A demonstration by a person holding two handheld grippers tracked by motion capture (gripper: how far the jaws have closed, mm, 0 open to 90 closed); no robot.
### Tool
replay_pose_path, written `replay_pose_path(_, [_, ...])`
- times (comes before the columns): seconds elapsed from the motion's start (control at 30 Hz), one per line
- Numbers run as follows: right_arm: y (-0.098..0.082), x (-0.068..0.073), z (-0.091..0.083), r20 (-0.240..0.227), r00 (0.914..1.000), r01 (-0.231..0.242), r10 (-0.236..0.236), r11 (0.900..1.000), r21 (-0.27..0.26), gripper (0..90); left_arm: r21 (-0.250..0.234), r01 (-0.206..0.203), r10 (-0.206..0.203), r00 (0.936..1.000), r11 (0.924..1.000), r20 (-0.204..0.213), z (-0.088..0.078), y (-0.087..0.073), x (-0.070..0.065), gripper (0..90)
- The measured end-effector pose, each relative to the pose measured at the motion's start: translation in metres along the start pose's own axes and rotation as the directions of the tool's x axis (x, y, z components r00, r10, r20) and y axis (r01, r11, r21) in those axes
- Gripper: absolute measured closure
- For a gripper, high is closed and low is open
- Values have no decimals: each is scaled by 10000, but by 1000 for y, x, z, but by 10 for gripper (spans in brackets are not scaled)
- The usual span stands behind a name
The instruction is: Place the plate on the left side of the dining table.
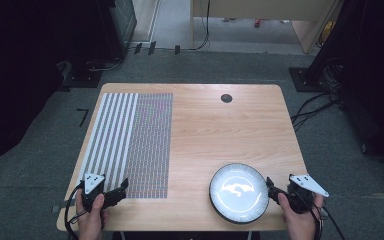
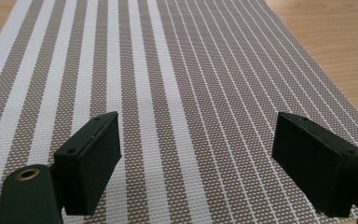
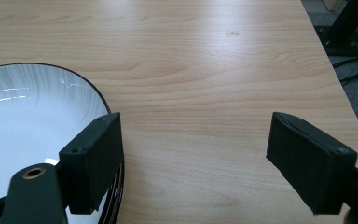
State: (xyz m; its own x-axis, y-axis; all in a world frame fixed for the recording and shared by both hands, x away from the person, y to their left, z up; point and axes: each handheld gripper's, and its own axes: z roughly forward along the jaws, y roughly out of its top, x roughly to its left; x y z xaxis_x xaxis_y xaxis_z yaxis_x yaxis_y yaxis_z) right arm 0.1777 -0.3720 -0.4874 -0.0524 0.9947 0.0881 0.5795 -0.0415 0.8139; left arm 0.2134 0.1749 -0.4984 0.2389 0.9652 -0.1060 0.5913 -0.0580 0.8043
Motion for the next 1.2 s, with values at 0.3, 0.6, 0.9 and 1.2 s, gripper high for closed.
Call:
replay_pose_path(0.3, [0,2,-1,-62,10000,25,-26,10000,-24,184,-7,-128,128,9999,9999,113,1,0,-8,153])
replay_pose_path(0.6, [0,5,-1,-128,9999,102,-102,9999,-23,183,6,-285,285,9992,9996,279,3,0,-18,153])
replay_pose_path(0.9, [0,7,0,-245,9997,87,-87,10000,29,181,50,-458,455,9976,9989,522,6,-2,-30,153])
replay_pose_path(1.2, [0,11,-1,-354,9992,163,-163,9999,12,179,44,-528,523,9957,9986,764,8,-2,-41,154])
